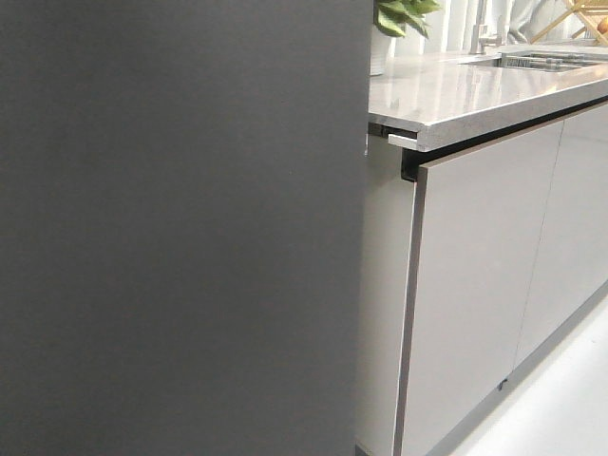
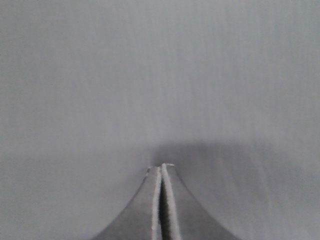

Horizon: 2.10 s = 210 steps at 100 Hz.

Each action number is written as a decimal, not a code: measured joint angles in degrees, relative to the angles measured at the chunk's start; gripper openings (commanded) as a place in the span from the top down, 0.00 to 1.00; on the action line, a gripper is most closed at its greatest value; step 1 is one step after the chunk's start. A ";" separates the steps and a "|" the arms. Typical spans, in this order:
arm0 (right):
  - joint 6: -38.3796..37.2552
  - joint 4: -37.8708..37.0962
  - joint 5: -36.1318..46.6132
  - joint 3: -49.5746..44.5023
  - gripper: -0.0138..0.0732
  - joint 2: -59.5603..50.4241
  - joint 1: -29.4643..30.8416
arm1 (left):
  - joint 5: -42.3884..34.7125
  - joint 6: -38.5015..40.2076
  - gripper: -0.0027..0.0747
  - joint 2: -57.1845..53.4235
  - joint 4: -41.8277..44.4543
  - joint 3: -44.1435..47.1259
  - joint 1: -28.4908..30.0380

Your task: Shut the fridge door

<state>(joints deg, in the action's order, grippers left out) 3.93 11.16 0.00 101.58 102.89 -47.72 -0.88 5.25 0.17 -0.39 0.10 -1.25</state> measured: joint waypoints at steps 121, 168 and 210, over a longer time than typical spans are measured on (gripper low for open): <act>1.08 -14.81 3.32 -52.06 0.93 -53.92 23.11 | 0.00 0.00 0.99 0.00 0.00 0.00 0.00; -1.30 -15.06 3.98 -76.63 0.93 -79.59 39.69 | 0.00 0.00 0.99 0.00 0.00 0.00 0.00; -1.55 -15.06 3.87 -96.32 0.93 -95.65 47.21 | 0.00 0.00 0.99 0.00 0.00 0.00 0.00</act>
<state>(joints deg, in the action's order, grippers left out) 2.39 -3.90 3.87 5.26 7.24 -0.51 -0.88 5.25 0.17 -0.39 0.10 -1.25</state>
